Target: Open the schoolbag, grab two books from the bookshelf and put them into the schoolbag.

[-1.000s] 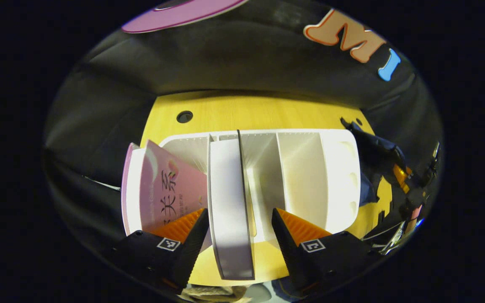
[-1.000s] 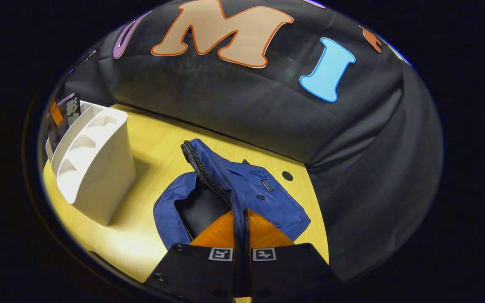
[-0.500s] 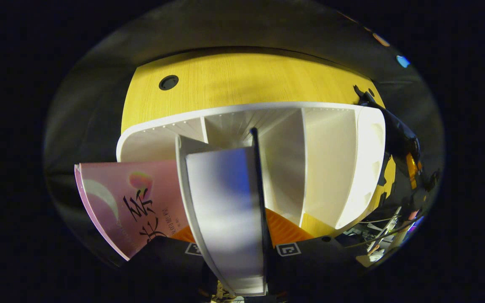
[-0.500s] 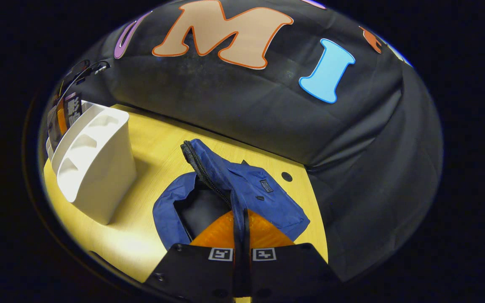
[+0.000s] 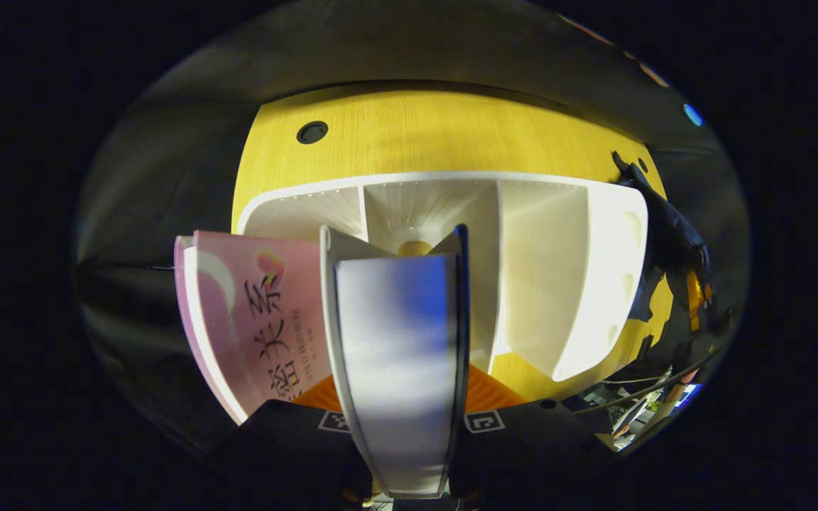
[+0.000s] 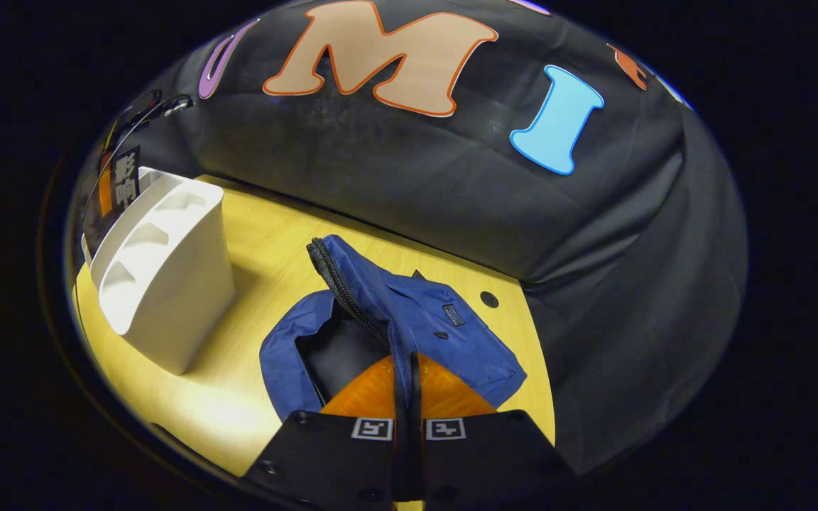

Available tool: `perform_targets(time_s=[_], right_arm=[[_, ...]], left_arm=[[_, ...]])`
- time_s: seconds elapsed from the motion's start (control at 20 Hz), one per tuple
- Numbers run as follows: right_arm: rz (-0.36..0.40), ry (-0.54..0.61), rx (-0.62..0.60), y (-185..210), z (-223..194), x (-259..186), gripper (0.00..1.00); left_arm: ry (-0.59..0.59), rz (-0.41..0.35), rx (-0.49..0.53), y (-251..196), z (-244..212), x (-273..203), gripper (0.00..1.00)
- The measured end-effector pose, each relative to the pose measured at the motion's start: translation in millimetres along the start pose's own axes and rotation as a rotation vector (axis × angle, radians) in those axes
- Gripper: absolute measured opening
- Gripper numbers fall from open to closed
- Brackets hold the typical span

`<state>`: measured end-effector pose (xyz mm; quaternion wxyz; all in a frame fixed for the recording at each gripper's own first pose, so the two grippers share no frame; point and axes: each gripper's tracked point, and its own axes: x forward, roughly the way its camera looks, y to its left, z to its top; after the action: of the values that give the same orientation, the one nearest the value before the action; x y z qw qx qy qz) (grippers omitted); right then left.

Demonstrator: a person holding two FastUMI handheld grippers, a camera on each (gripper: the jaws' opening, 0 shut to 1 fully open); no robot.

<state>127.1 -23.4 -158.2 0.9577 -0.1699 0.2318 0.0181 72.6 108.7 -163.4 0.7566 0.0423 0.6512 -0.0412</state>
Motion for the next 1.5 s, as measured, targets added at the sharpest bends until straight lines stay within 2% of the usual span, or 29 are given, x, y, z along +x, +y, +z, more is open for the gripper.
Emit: perform_targets(time_s=[0.2,0.45,0.75,0.85,1.05,1.3,1.5], right_arm=[[0.007,-0.017,-0.019,-2,1,-1,0.04],[0.047,-0.035,0.002,-6,2,-1,0.03],[0.103,-0.062,0.058,-15,8,2,0.03],[0.116,-0.076,0.055,-18,13,4,0.03],[0.137,-0.082,0.074,-23,14,4,0.03],[0.146,-0.084,0.105,-31,14,2,0.03],[0.158,-0.080,0.106,-31,13,2,0.03]], left_arm=[[-0.060,0.032,-0.024,-6,-22,-48,0.41],[-0.139,0.029,-0.137,-20,-61,-113,0.41],[-0.283,-0.096,-0.249,-89,-77,-174,0.41],[-0.346,-0.169,-0.252,-119,-72,-179,0.41],[-0.459,-0.411,-0.270,-200,-58,-169,0.40],[-0.582,-0.654,-0.352,-268,-42,-141,0.39],[-0.632,-0.781,-0.392,-311,-25,-103,0.39]])
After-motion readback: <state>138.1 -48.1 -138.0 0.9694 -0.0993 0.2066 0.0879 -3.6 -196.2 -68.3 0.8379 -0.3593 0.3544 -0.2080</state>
